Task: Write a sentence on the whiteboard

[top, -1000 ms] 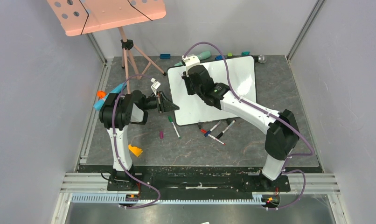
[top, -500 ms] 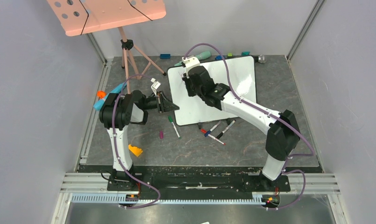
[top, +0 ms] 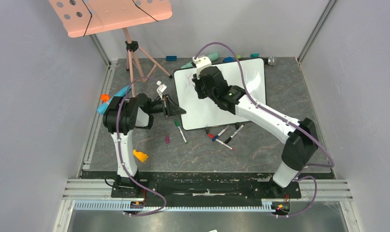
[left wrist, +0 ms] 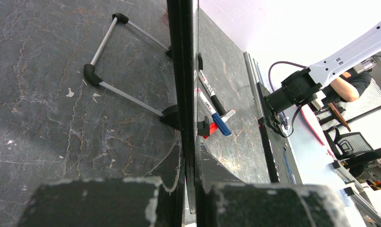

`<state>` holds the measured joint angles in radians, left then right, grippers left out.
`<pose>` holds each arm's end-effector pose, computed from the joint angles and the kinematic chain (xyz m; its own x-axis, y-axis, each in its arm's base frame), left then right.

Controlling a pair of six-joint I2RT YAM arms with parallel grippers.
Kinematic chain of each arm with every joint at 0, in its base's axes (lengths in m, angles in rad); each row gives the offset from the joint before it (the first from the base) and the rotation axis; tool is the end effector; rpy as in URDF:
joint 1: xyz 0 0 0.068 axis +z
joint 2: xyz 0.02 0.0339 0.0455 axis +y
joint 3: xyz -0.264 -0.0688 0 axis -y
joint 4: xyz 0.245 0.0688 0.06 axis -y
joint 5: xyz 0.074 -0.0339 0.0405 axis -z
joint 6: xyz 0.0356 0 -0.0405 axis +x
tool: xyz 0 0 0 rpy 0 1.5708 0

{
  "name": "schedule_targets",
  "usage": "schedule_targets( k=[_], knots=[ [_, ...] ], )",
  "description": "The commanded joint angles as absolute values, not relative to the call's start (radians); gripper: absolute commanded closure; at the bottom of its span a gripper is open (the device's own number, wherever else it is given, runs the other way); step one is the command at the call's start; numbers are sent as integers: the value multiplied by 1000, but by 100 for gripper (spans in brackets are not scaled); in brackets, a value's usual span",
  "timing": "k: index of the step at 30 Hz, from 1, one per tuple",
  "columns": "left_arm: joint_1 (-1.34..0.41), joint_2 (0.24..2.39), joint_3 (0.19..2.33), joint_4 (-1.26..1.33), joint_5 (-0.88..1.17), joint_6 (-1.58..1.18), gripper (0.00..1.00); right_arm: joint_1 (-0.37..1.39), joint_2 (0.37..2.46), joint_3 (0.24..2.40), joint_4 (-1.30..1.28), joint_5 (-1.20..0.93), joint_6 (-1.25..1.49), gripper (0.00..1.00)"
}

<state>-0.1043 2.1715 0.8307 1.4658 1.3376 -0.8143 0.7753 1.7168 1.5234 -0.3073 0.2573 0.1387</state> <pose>0.3595 -0.0725 0.1167 -0.6306 -0.1030 -0.7692 0.7657 0.0793 -0.6383 0.2959 0.2773 0.3344 -0.4111 -0.2157 -0.8857 -0.4651 0.8853 0.0003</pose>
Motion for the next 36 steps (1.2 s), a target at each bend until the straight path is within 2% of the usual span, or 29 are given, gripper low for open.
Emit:
schedule_targets(
  k=[1, 9, 36],
  knots=[
    [-117, 2173, 827, 1557, 1353, -711, 98, 769, 1589, 1491, -208, 241, 116, 99],
    [-117, 2175, 827, 1557, 1353, -712, 98, 753, 1608, 1511, -244, 311, 112, 99],
    [-118, 2183, 827, 1557, 1350, -703, 98, 736, 1713, 1581, -267, 320, 109, 100]
  ],
)
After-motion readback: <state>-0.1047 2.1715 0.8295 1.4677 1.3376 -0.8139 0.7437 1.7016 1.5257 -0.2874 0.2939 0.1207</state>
